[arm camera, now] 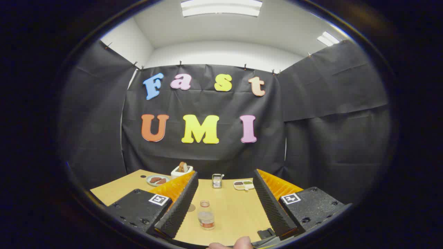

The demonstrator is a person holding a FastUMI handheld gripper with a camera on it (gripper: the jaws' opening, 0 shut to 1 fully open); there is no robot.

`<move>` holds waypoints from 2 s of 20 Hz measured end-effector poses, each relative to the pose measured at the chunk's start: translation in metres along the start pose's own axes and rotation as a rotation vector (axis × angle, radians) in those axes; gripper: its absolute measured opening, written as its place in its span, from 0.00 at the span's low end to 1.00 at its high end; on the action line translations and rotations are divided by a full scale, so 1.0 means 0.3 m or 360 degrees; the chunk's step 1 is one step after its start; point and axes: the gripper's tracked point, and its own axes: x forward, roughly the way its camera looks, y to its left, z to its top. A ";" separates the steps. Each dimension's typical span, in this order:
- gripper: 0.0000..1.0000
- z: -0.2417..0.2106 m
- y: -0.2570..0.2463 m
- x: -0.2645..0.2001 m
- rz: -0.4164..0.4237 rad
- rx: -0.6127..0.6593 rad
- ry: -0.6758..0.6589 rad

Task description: Take the bottle from table, then pour the juice into the cup, finally place the bottle on the coaster

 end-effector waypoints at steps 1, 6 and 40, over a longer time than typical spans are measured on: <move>1.00 0.004 0.003 -0.001 -0.0003 -0.0006 -0.0013; 1.00 -0.008 0.027 0.005 -0.0002 -0.0003 -0.0033; 1.00 -0.077 0.075 0.043 0.0048 0.0006 -0.0031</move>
